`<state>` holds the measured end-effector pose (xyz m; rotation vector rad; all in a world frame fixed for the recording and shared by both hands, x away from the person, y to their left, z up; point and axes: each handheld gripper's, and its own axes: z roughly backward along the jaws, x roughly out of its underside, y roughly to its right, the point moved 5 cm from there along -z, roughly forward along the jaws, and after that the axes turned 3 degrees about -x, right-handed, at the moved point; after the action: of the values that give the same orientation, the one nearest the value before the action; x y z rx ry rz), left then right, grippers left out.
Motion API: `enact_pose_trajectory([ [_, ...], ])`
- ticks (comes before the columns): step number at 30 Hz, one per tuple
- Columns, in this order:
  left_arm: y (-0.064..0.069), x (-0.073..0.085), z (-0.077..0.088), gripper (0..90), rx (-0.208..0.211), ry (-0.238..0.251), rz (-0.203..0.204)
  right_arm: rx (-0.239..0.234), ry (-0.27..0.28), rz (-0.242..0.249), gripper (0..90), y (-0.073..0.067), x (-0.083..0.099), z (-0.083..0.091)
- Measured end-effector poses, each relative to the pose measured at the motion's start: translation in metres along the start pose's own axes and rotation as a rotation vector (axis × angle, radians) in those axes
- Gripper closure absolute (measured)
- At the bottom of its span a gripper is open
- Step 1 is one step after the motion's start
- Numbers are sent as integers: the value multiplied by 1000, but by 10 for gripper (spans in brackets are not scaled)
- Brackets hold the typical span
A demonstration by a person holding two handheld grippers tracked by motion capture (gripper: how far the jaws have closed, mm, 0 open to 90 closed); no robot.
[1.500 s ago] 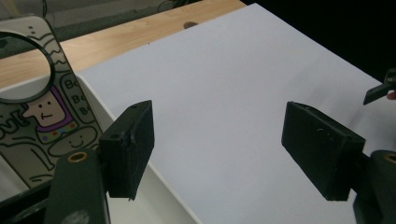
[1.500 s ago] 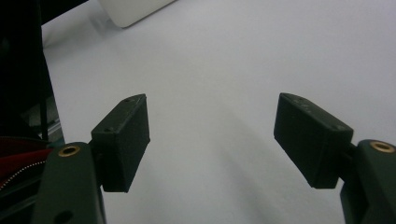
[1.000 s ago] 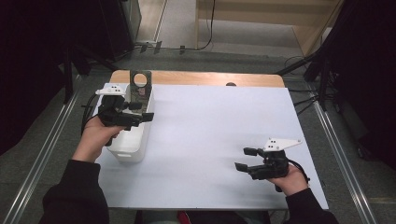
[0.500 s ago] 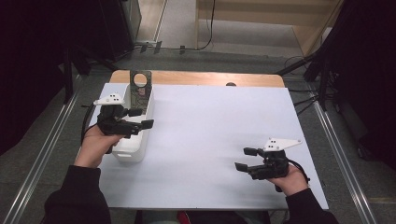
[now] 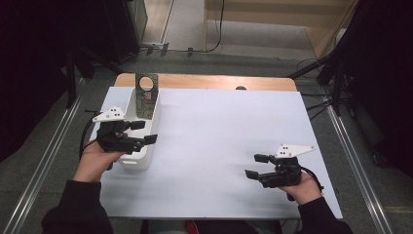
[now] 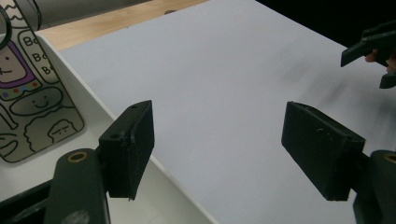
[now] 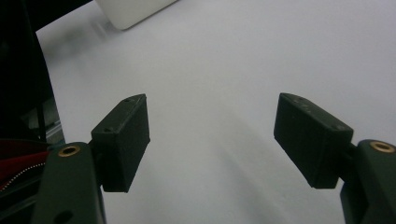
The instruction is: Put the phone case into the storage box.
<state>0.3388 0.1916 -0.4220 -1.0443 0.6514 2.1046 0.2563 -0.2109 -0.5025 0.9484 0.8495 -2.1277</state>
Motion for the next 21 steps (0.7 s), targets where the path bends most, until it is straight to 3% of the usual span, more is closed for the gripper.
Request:
enact_pose_trajectory([
  [13, 7, 18, 0, 249, -24, -18, -21, 1, 2, -3, 257, 0, 0, 1],
  [21, 10, 27, -1, 249, -27, -13, -11, -1, 2, 1, 257, 0, 0, 1],
])
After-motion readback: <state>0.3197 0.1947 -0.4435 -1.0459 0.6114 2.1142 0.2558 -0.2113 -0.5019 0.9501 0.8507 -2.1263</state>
